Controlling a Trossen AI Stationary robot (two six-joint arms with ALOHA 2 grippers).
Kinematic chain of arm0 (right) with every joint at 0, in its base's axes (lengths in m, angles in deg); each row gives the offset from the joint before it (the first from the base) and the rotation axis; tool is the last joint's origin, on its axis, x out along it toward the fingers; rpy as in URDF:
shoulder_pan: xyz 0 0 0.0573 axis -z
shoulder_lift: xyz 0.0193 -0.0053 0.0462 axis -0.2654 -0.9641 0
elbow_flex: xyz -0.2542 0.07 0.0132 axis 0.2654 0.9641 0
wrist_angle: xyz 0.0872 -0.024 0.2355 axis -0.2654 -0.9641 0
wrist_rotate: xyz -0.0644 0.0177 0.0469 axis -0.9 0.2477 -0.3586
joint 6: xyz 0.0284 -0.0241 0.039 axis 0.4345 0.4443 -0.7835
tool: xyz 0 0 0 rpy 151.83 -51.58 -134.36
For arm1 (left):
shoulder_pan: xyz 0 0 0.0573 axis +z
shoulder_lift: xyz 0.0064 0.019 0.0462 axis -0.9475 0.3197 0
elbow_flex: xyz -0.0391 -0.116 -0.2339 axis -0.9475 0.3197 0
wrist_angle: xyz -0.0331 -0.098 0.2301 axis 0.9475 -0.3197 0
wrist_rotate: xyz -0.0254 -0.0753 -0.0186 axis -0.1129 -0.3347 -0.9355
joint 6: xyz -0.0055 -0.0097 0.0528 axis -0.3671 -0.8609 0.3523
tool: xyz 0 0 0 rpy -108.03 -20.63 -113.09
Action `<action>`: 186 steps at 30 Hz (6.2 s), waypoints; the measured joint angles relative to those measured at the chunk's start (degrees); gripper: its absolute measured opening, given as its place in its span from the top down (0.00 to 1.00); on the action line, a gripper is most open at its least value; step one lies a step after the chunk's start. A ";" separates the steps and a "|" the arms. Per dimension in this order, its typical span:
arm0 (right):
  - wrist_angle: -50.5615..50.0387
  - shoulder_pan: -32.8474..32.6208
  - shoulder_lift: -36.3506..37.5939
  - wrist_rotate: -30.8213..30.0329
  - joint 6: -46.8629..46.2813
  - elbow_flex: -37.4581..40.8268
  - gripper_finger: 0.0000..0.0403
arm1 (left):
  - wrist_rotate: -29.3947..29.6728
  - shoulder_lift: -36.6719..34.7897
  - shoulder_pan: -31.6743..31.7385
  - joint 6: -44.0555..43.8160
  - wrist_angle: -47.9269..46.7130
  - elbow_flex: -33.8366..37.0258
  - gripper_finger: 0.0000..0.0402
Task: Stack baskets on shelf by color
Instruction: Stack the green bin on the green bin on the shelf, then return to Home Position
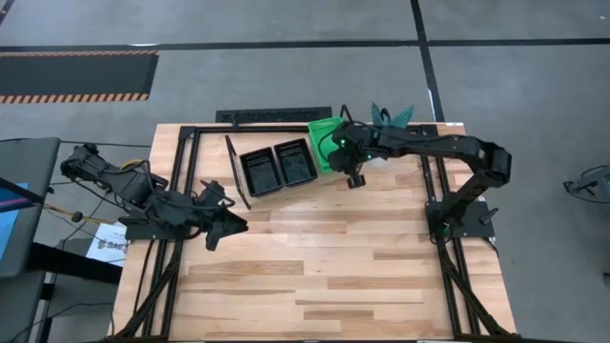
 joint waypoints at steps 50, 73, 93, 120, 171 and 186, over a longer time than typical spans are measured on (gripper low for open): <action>-0.67 3.59 -4.92 0.17 7.73 -0.07 0.85 | 0.02 0.02 -0.04 0.88 -3.04 0.00 0.75; -9.61 2.28 -4.78 -3.93 -0.38 -13.93 0.44 | 1.91 0.02 -0.02 -0.45 -2.85 -0.02 0.75; -29.56 -6.13 32.06 2.08 -31.13 -31.71 0.45 | 5.97 -9.59 -0.30 26.11 4.34 -0.09 0.75; 43.72 -10.07 85.91 4.35 -61.03 62.77 0.46 | -5.33 -53.30 -0.96 30.61 40.27 58.53 0.75; 40.56 -17.57 85.58 -7.22 -59.84 72.04 0.46 | -4.48 -52.76 -0.94 42.97 39.35 58.88 0.75; 40.54 -17.57 85.58 -7.19 -59.86 72.06 0.46 | -4.48 -52.76 -0.94 42.97 39.34 58.88 0.75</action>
